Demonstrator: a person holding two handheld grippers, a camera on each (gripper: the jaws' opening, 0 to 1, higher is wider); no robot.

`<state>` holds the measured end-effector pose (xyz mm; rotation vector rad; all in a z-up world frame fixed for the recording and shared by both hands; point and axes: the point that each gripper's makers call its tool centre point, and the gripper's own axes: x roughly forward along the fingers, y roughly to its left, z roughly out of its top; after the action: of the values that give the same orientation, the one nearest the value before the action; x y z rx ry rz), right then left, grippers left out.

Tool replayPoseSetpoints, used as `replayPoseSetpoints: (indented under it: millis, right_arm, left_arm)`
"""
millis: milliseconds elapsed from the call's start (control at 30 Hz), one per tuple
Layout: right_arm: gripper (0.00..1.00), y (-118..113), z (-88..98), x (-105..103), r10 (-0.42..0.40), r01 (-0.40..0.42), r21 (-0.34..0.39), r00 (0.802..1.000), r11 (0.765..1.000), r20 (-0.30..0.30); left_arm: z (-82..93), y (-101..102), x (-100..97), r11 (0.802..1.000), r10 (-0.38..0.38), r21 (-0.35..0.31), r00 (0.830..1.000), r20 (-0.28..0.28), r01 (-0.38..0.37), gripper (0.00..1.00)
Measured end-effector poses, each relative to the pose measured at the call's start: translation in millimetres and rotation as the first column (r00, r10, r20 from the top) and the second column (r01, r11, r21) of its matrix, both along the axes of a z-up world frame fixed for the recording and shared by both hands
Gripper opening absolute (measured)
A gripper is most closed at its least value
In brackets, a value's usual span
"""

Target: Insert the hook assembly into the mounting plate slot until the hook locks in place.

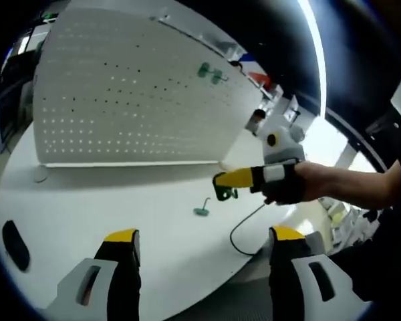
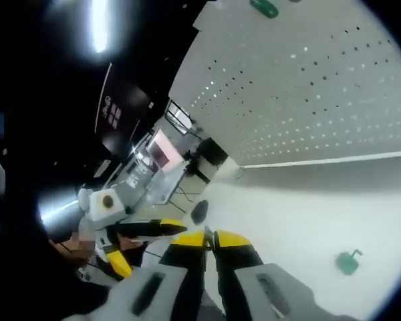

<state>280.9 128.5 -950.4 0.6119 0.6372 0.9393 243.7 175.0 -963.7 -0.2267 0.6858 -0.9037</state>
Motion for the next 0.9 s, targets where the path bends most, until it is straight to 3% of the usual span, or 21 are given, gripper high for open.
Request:
replayPoseSetpoints:
  millis: [167, 300, 400, 500, 633, 700, 767, 900]
  right_arm:
    - [0.02, 12.5, 19.3, -15.7, 0.036, -0.035, 0.092, 0.999, 0.995, -0.003]
    - [0.02, 18.2, 31.3, -24.8, 0.065, -0.065, 0.141, 0.998, 0.988, 0.001]
    - [0.02, 22.4, 41.0, -32.6, 0.091, -0.089, 0.19, 0.996, 0.978, -0.006]
    - [0.02, 25.1, 50.8, -38.4, 0.098, -0.094, 0.233, 0.995, 0.968, -0.004]
    - [0.02, 27.4, 64.2, -41.5, 0.096, -0.09, 0.302, 0.995, 0.949, -0.005]
    - [0.02, 28.0, 69.9, -43.9, 0.105, -0.1, 0.327, 0.994, 0.94, 0.002]
    - [0.02, 28.9, 74.1, -46.4, 0.113, -0.106, 0.347, 0.994, 0.932, -0.001]
    - [0.02, 30.8, 83.0, -50.9, 0.132, -0.125, 0.378, 0.991, 0.917, 0.007]
  left_arm:
    - [5.7, -7.8, -2.9, 0.999, -0.018, -0.04, 1.0, 0.007, 0.018, 0.77]
    - [12.0, -10.6, -5.9, 0.997, -0.033, -0.077, 0.999, 0.0, 0.033, 0.7]
    - [20.8, -11.6, -7.6, 0.995, -0.056, -0.087, 0.998, 0.035, 0.059, 0.61]
    - [33.9, -16.3, -9.8, 0.988, -0.084, -0.126, 0.994, 0.074, 0.093, 0.59]
    - [48.5, -21.8, -14.0, 0.977, -0.116, -0.161, 0.983, 0.144, 0.139, 0.4]
    - [56.5, -26.3, -20.3, 0.965, -0.133, -0.209, 0.982, 0.131, 0.158, 0.33]
    - [62.9, -29.9, -24.0, 0.954, -0.139, -0.251, 0.983, 0.124, 0.167, 0.32]
    - [66.7, -33.3, -29.2, 0.944, -0.158, -0.273, 0.98, 0.119, 0.185, 0.29]
